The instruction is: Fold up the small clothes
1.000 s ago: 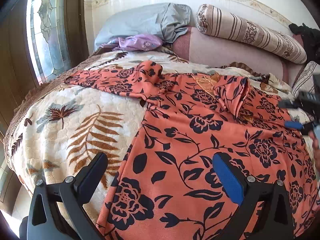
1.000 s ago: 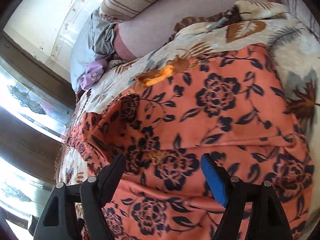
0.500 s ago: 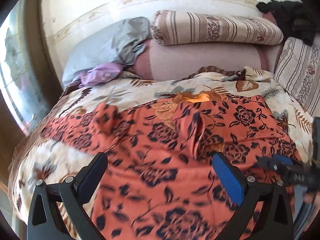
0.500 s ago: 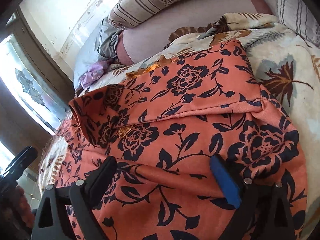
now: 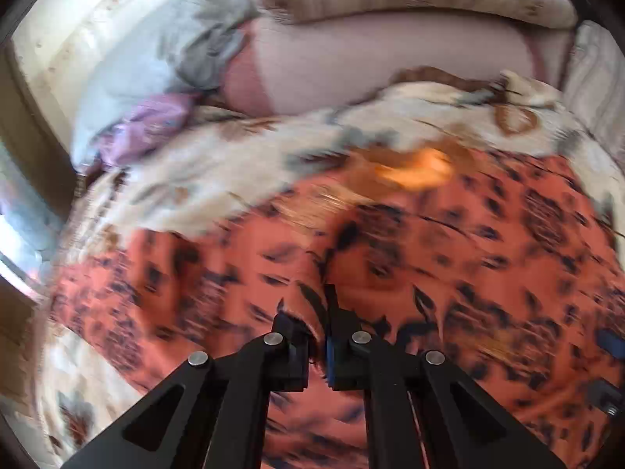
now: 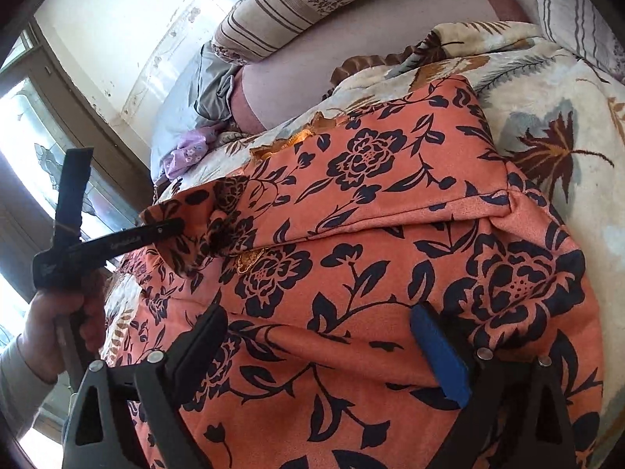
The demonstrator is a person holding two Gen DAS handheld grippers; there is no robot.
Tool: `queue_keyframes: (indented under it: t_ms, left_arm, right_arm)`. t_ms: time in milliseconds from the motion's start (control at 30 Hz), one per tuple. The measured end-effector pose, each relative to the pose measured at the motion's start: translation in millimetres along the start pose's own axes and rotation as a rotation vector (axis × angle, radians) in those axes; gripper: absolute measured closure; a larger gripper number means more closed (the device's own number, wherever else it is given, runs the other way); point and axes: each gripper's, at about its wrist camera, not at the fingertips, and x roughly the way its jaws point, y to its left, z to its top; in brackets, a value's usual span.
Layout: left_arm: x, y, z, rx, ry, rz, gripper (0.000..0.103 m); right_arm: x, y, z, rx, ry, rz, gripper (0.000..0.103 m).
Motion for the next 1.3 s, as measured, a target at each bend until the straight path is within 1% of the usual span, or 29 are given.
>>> queue_keyframes:
  t_ms: [33,100,167,233,300,333,367,400,433,467,500,533,567,633,700,767,800,833,867,967,1033,1067,1133,1167,1233,1267,1300]
  left_arm:
    - [3.7,16.6,6.2,-0.048,0.008,0.003,0.097]
    - [13.8,43.5,10.8,-0.109,0.05,-0.028,0.097]
    - [23.0,50.4,3.2,-0.103,0.072,-0.028,0.096]
    - [36.2,46.0,-11.7,-0.075,0.097,-0.012,0.094]
    - [51.6,46.3,-21.6,-0.071,0.132,-0.006,0.094]
    - [56.7,45.1,-25.8,-0.068,0.137,-0.005,0.094]
    - [57.9,42.5,-27.4,-0.057,0.121,-0.001,0.094]
    - [57.4,40.6,-26.8,-0.038,0.109,0.003,0.094]
    - [57.1,40.0,-25.3,-0.024,0.104,0.0,0.094]
    - [58.6,40.3,-24.0,-0.016,0.098,-0.006,0.094]
    - [60.0,41.6,-22.7,-0.01,0.093,-0.013,0.094]
    - [62.6,43.7,-21.6,-0.011,0.093,-0.022,0.093]
    - [65.4,46.6,-21.2,-0.017,0.093,-0.031,0.093]
    - [67.6,48.3,-21.7,-0.02,0.085,-0.04,0.093]
    - [67.9,45.9,-22.4,-0.002,0.076,-0.031,0.093]
    - [68.0,43.8,-22.4,0.016,0.07,-0.022,0.093]
    - [68.1,43.8,-22.1,0.018,0.071,-0.023,0.093]
    - [68.7,45.0,-21.3,0.015,0.073,-0.027,0.093]
    - [69.0,46.0,-20.5,0.011,0.078,-0.031,0.093]
    - [69.1,47.3,-19.5,0.001,0.088,-0.038,0.093]
    - [69.2,46.6,-19.3,0.003,0.091,-0.033,0.093]
    - [68.9,45.9,-19.4,0.004,0.092,-0.029,0.093]
    - [68.3,44.6,-19.0,0.007,0.098,-0.022,0.093]
    - [67.9,44.3,-18.6,0.007,0.102,-0.021,0.093]
    - [66.9,45.4,-17.1,0.0,0.114,-0.023,0.093]
    - [65.4,46.6,-16.8,-0.007,0.117,-0.026,0.093]
    - [63.5,47.5,-16.4,-0.01,0.116,-0.029,0.093]
  right_arm:
    - [0.6,0.1,-0.1,-0.002,0.001,-0.001,0.006]
    - [2.3,0.8,0.6,-0.008,0.006,-0.003,0.004]
    - [4.1,2.1,1.6,-0.019,0.014,-0.008,0.002]
    - [5.4,2.7,2.5,-0.023,0.019,-0.012,0.002]
    - [5.1,2.6,3.6,-0.024,0.021,-0.015,0.002]
    - [4.4,2.3,4.7,-0.021,0.023,-0.015,0.002]
    - [1.6,1.5,7.1,-0.001,0.027,-0.014,0.002]
    - [-2.8,-0.8,11.4,0.04,0.034,0.0,0.002]
    - [-9.6,-4.7,16.2,0.101,0.027,0.04,0.002]
    - [-19.0,-10.5,21.8,0.167,-0.01,0.091,0.002]
    - [-27.6,-17.6,27.9,0.227,-0.058,0.123,0.002]
    - [-33.2,-26.4,34.4,0.281,-0.09,0.131,0.002]
    - [-37.2,-35.8,41.4,0.342,-0.116,0.142,0.002]
    - [-36.6,-59.2,51.5,0.479,-0.141,0.196,0.002]
    - [-26.0,-83.3,56.4,0.628,-0.13,0.225,0.002]
    - [-6.8,-98.5,56.1,0.763,-0.08,0.309,0.002]
    - [1.0,-101.5,54.6,0.814,-0.064,0.351,0.002]
    - [7.9,-101.4,52.6,0.851,-0.044,0.371,0.002]
    - [11.5,-99.1,49.7,0.875,-0.042,0.367,0.002]
    - [9.7,-93.3,49.1,0.89,-0.082,0.321,0.003]
    - [6.8,-100.6,52.9,0.895,-0.136,0.252,0.003]
    - [9.3,-105.4,57.3,0.893,-0.147,0.222,0.004]
    - [13.1,-113.6,65.1,0.9,-0.133,0.168,0.007]
    - [13.6,-112.7,69.8,0.89,-0.123,0.129,0.015]
    - [10.9,-108.8,78.9,0.815,-0.108,0.031,0.052]
    - [10.0,-110.0,78.6,0.811,-0.089,-0.013,0.079]
    - [7.7,-113.6,75.7,0.821,-0.093,-0.013,0.08]
